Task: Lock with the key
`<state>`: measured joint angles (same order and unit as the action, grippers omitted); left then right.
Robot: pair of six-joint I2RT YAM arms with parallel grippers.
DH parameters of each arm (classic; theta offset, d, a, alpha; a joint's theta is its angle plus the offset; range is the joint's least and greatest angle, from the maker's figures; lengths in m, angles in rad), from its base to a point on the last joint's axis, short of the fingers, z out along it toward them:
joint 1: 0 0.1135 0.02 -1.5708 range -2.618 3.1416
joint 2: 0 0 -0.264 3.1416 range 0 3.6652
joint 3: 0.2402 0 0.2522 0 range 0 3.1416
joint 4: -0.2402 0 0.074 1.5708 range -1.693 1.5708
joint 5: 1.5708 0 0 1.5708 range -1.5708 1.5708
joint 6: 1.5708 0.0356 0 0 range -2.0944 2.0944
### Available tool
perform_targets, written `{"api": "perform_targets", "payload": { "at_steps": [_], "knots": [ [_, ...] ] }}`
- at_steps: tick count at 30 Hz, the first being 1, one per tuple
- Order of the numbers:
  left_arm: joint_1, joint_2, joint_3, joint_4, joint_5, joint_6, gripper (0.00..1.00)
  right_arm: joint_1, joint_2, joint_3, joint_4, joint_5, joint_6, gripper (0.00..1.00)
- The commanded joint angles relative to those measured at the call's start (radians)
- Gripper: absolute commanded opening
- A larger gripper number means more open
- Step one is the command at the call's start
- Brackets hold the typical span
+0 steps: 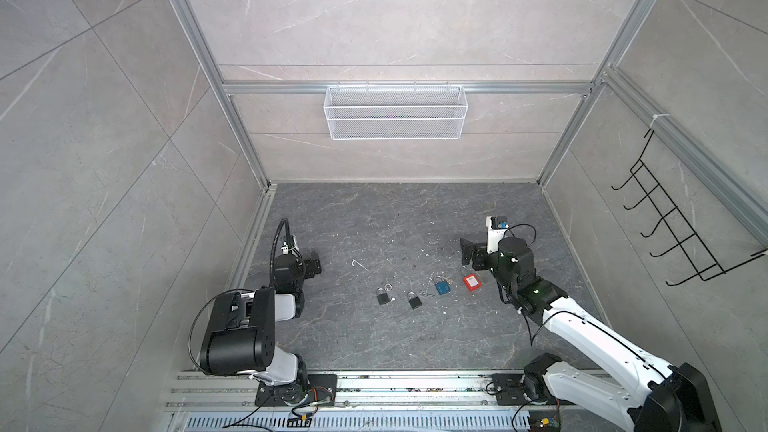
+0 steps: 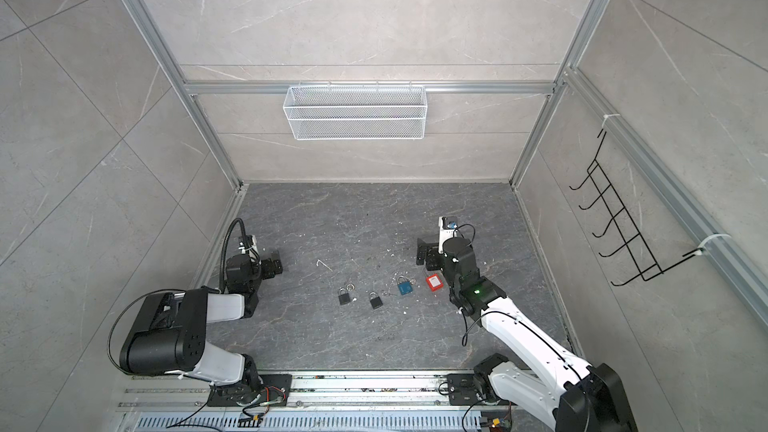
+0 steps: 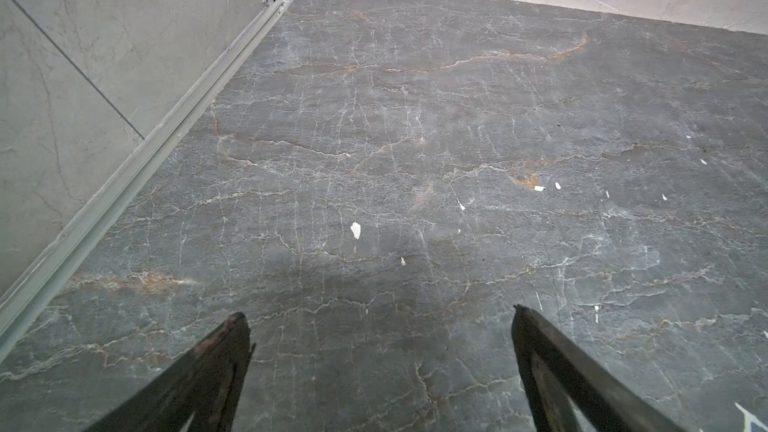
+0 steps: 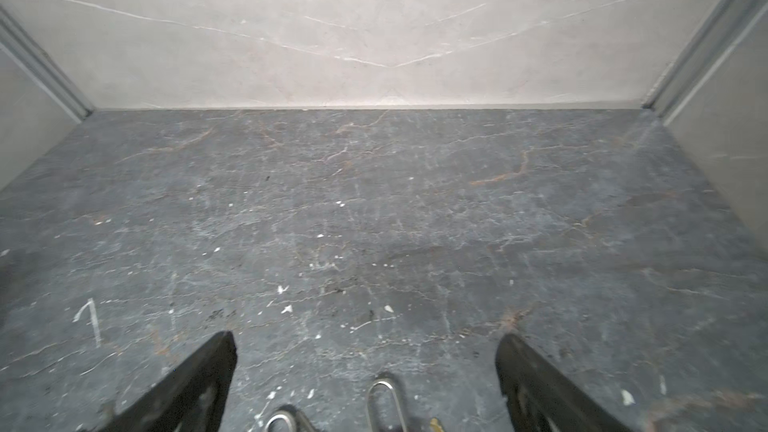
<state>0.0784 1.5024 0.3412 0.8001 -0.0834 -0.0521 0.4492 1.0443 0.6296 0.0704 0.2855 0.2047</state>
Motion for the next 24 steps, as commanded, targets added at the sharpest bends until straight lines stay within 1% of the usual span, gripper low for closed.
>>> {"api": "perform_targets", "payload": {
  "at_steps": [1, 4, 7, 8, 11, 14, 17, 18, 20, 21, 22, 24],
  "knots": [
    [-0.005, -0.006, 0.015, 0.044, 0.021, 0.019, 1.0, -0.019, 0.01, -0.033, 0.064, 0.118, -0.021, 1.0],
    [-0.008, -0.006, 0.017, 0.04, 0.018, 0.019, 1.0, -0.047, 0.004, -0.091, 0.145, 0.18, -0.054, 1.0],
    [-0.009, -0.006, 0.018, 0.039, 0.016, 0.02, 1.0, -0.093, 0.001, -0.154, 0.235, 0.267, -0.095, 1.0],
    [-0.009, -0.007, 0.018, 0.036, 0.016, 0.019, 1.0, -0.117, -0.002, -0.176, 0.268, 0.277, -0.102, 1.0],
    [-0.01, -0.007, 0.018, 0.034, 0.014, 0.021, 1.0, -0.185, 0.006, -0.228, 0.351, 0.244, -0.104, 1.0],
    [-0.011, -0.007, 0.02, 0.036, 0.013, 0.021, 1.0, -0.248, 0.079, -0.245, 0.431, 0.184, -0.136, 1.0],
    [-0.011, -0.005, 0.02, 0.034, 0.012, 0.022, 1.0, -0.319, 0.203, -0.242, 0.527, 0.095, -0.146, 1.0],
    [-0.013, -0.005, 0.021, 0.033, 0.01, 0.023, 1.0, -0.356, 0.244, -0.243, 0.564, 0.05, -0.124, 1.0],
    [-0.012, -0.005, 0.022, 0.032, 0.008, 0.022, 1.0, -0.455, 0.309, -0.244, 0.608, -0.078, -0.054, 1.0],
    [-0.013, -0.005, 0.021, 0.033, 0.008, 0.023, 1.0, -0.495, 0.345, -0.25, 0.652, -0.132, -0.014, 1.0],
    [-0.014, -0.006, 0.021, 0.032, 0.008, 0.023, 1.0, -0.521, 0.374, -0.256, 0.704, -0.178, -0.001, 1.0],
    [-0.014, -0.005, 0.022, 0.032, 0.005, 0.024, 1.0, -0.527, 0.367, -0.218, 0.61, -0.235, -0.024, 1.0]
  ]
}}
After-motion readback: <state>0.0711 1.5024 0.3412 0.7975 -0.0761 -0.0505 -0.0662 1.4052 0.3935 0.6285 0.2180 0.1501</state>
